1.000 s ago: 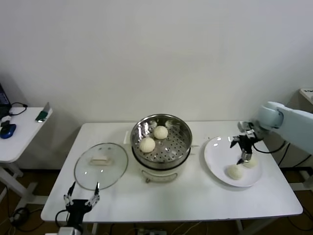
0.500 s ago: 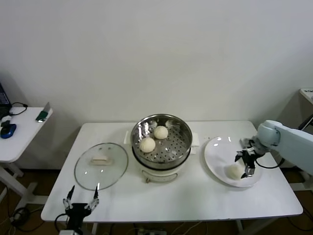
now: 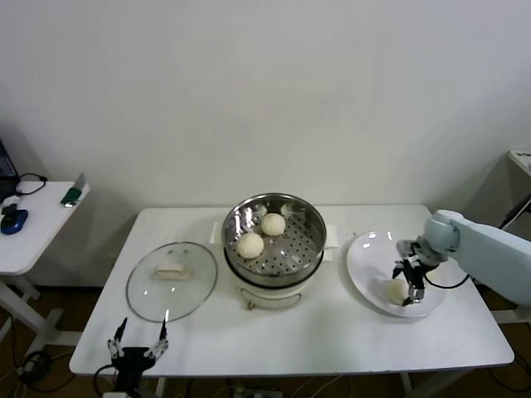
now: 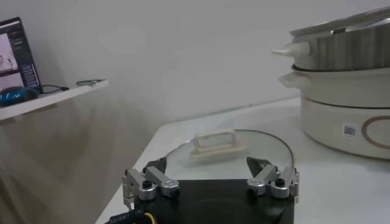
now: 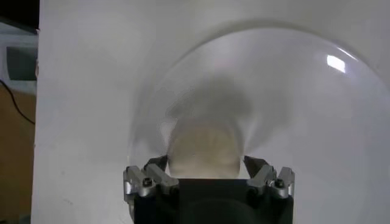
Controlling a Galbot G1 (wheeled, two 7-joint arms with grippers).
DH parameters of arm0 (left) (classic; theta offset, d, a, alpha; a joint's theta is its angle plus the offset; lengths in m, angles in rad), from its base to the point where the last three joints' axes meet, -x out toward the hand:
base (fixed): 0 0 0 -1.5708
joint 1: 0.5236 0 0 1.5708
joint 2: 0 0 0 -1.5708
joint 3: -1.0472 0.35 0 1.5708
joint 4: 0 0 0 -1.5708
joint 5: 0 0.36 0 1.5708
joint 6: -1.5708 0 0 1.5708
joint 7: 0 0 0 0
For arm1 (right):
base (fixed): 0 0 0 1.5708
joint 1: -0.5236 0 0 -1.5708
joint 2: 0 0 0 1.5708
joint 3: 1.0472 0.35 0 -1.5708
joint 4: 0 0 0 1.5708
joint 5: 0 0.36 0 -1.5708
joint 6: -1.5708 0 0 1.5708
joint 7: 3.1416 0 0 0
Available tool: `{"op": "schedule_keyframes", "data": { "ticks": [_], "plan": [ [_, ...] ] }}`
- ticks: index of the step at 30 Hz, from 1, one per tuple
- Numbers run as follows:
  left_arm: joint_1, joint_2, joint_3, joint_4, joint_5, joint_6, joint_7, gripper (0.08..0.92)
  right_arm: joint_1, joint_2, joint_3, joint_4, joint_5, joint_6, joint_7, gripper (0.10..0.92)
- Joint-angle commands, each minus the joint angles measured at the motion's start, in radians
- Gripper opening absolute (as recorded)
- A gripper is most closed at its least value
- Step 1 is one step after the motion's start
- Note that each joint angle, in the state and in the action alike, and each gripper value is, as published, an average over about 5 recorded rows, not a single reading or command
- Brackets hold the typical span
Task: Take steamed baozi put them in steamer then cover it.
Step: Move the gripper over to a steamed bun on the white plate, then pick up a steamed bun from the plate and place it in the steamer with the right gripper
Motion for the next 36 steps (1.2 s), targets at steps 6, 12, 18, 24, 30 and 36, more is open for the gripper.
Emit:
{"op": "schedule_keyframes", "data": {
  "ticks": [6, 12, 18, 24, 30, 36],
  "plan": [
    [0.001, -0.001, 0.000, -0.002, 0.001, 0.000, -0.002, 0.823, 0.000, 0.018, 0.001, -0.023, -0.017, 0.017, -0.018, 0.718],
    [0.003, -0.001, 0.001, -0.003, 0.001, -0.001, -0.002, 0.823, 0.073, 0.016, -0.026, -0.021, -0.011, 0.064, -0.027, 0.690],
    [0.004, 0.000, 0.003, -0.007, 0.003, -0.001, -0.002, 0.823, 0.280, 0.044, -0.137, 0.025, -0.023, 0.235, -0.075, 0.695],
    [0.004, -0.003, 0.006, -0.012, 0.010, 0.001, -0.002, 0.823, 0.505, 0.130, -0.238, 0.078, -0.067, 0.450, -0.135, 0.696],
    [0.006, -0.008, 0.007, -0.015, 0.016, 0.003, -0.002, 0.823, 0.672, 0.228, -0.285, 0.143, -0.081, 0.619, -0.155, 0.698],
    [0.011, -0.014, 0.009, -0.019, 0.019, 0.002, -0.002, 0.823, 0.721, 0.329, -0.272, 0.215, -0.091, 0.686, -0.155, 0.709]
  ]
}}
